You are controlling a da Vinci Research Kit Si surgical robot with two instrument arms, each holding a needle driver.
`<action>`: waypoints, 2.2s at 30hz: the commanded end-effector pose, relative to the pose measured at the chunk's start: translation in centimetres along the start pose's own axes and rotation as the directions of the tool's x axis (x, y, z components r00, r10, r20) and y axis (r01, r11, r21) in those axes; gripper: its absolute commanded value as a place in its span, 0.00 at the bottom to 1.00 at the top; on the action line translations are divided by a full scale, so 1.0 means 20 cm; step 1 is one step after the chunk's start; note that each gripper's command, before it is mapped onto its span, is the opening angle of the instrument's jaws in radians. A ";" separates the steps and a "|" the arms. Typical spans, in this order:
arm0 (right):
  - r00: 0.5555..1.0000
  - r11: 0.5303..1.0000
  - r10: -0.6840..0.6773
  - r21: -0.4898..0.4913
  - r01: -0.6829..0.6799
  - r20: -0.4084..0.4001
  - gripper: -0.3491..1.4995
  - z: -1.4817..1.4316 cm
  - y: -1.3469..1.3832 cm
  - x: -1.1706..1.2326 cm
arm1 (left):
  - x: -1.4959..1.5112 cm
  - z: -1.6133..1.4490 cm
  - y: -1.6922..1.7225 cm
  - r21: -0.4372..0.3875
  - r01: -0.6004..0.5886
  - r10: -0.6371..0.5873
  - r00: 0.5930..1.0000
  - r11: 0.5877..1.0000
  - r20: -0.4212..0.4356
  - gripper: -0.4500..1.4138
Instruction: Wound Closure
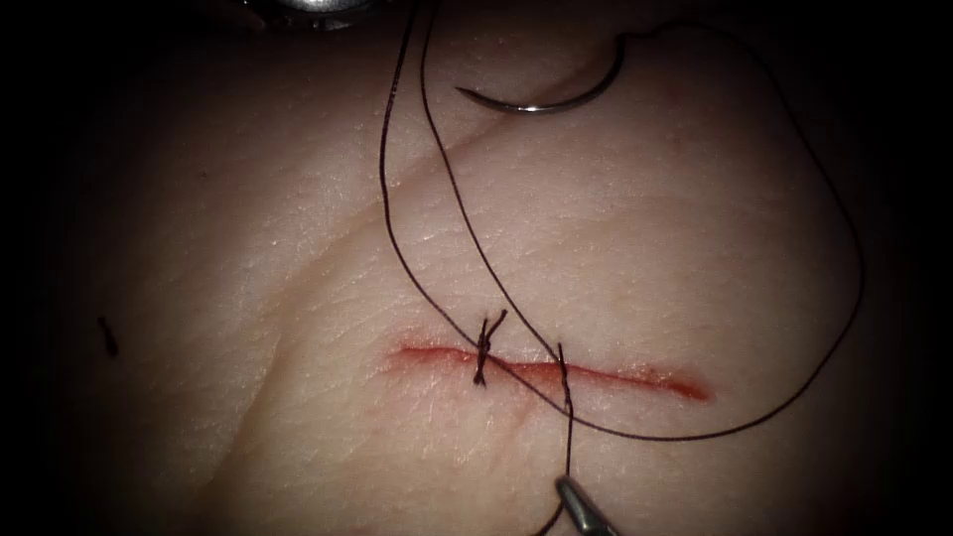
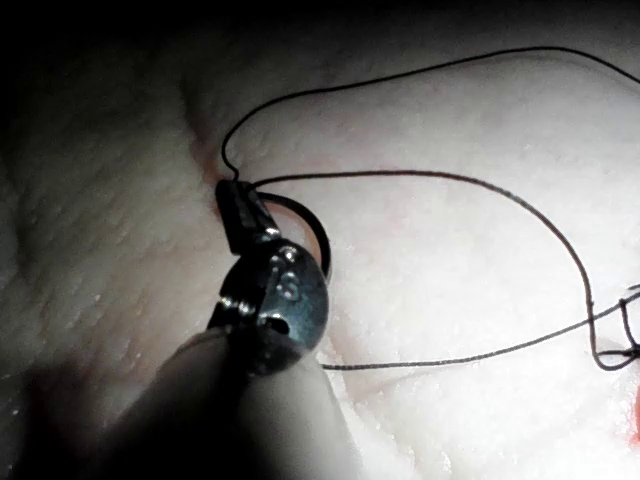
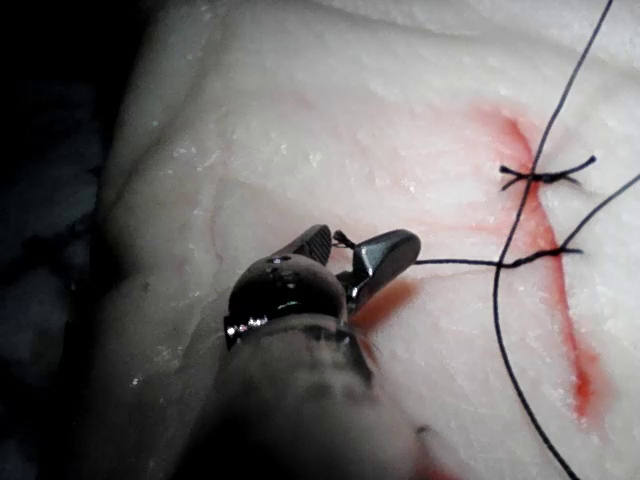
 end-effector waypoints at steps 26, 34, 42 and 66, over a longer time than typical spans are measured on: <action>0.989 0.951 -0.003 0.304 0.049 -0.151 0.00 0.028 0.066 0.009 | 0.045 -0.036 0.118 -0.464 -0.130 0.004 0.965 0.876 -0.262 0.00; 0.979 0.917 0.034 0.396 0.050 -0.202 0.00 0.072 0.070 0.024 | 0.046 -0.034 0.122 -0.460 -0.140 0.014 0.964 0.877 -0.267 0.00; 0.977 0.888 0.068 0.458 0.034 -0.204 0.00 0.098 0.064 0.032 | 0.047 -0.027 0.130 -0.451 -0.148 0.027 0.964 0.880 -0.264 0.00; 0.779 0.734 0.482 0.670 -0.109 -0.402 0.00 0.121 0.076 0.040 | 0.030 -0.028 0.130 -0.429 -0.069 -0.058 0.960 0.901 -0.275 0.00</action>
